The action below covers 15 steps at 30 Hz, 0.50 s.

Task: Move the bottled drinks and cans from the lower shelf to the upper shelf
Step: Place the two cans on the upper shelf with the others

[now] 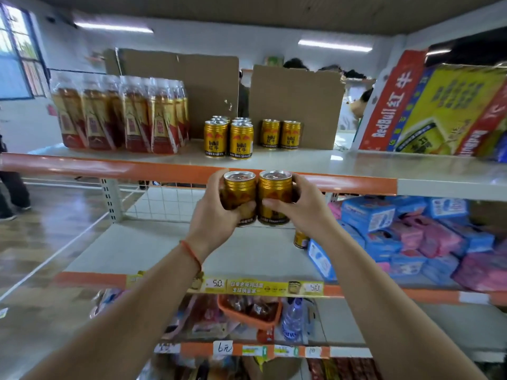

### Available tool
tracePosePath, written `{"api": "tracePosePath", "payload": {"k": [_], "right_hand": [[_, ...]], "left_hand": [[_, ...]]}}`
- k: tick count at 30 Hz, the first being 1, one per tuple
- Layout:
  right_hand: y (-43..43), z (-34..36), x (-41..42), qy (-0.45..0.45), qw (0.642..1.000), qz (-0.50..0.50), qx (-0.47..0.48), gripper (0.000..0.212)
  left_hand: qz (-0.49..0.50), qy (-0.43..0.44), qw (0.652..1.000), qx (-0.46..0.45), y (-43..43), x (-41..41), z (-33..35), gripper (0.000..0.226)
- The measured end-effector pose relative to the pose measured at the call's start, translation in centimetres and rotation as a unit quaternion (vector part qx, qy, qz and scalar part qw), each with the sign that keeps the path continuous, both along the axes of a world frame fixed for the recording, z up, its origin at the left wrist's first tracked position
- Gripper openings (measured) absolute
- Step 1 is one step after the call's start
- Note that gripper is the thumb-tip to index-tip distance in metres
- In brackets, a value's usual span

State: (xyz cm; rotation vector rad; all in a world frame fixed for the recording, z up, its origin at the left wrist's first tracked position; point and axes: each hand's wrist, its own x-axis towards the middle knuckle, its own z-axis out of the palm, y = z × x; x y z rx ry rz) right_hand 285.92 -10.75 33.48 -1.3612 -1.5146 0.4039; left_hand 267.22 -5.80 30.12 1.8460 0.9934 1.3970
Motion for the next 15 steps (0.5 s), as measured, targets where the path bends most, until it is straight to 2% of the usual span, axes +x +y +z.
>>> {"api": "tracePosePath", "payload": {"k": [7, 12, 15], "right_hand": [[1.5, 6.8, 2.8, 0.015, 1.000, -0.022, -0.008, 0.041], [5.7, 10.0, 5.9, 0.024, 0.997, -0.076, 0.012, 0.058], [8.2, 11.1, 7.5, 0.032, 0.994, -0.106, 0.005, 0.059]], "left_hand": [[-0.025, 0.017, 0.999, 0.018, 1.9, 2.7, 7.5, 0.083], [-0.017, 0.047, 0.998, 0.024, 6.3, 6.5, 11.1, 0.078], [0.005, 0.071, 0.997, 0.015, 9.0, 8.8, 12.7, 0.080]]}}
